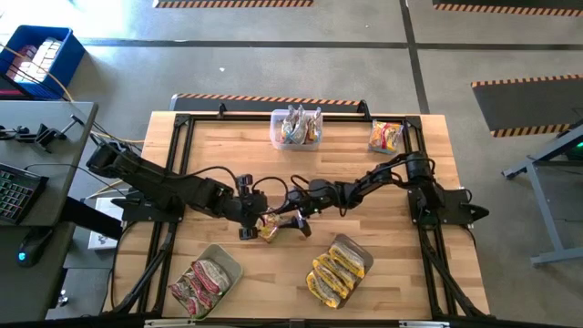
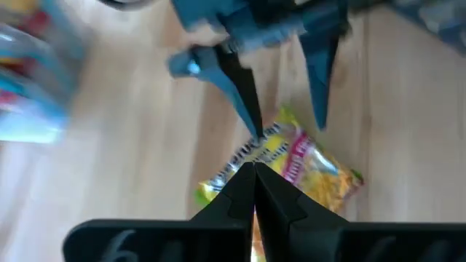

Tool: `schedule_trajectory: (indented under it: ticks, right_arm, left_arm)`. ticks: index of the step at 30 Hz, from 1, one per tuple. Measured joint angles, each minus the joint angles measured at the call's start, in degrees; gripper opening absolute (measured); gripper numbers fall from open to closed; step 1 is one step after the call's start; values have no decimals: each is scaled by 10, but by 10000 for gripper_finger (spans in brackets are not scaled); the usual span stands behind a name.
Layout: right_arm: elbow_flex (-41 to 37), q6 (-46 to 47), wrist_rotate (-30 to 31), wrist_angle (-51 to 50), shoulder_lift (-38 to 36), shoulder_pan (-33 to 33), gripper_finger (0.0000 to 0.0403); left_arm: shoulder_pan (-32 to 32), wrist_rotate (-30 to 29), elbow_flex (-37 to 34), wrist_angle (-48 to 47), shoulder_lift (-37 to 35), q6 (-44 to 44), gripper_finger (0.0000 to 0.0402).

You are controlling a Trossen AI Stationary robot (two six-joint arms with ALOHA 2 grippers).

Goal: Sort Maruchan noodles
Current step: Put the green noodle pack into the gray bin

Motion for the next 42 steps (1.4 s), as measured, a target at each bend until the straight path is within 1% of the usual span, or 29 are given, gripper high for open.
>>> schedule_trajectory:
  ticks: [4,7,10,13,17,21,24,31,35,38,40,42]
  right_arm:
    - [-4,-4,-33,-30,-14,0,214]
    - [-12,-15,-55,-71,-36,0,184]
    - [-24,-29,-64,-117,-69,2,168]
    - [-42,-48,-61,-169,-110,3,166]
    - [-57,-64,-46,-222,-156,4,175]
    - [-73,-76,-34,-244,-194,4,186]
    - [-82,-79,-30,-247,-212,4,190]
    - [-84,-80,-24,-262,-217,6,190]
    - [-84,-84,-8,-270,-217,11,190]
    - [-84,-95,7,-281,-217,15,190]
    - [-84,-95,24,-287,-217,15,190]
    - [-84,-94,35,-293,-217,15,190]
  left_arm:
    - [32,62,-37,8,23,0,17]
    - [64,117,-73,42,35,2,43]
    - [94,162,-111,93,44,18,75]
    - [121,193,-133,140,44,36,109]
    - [155,236,-140,178,44,73,147]
    - [192,263,-140,181,53,113,171]
    - [221,296,-140,174,67,129,181]
    - [260,371,-140,180,120,153,184]
    - [266,436,-137,199,150,175,180]
    - [264,448,-137,212,160,189,155]
    - [264,461,-138,220,161,201,124]
    - [264,488,-138,229,162,215,83]
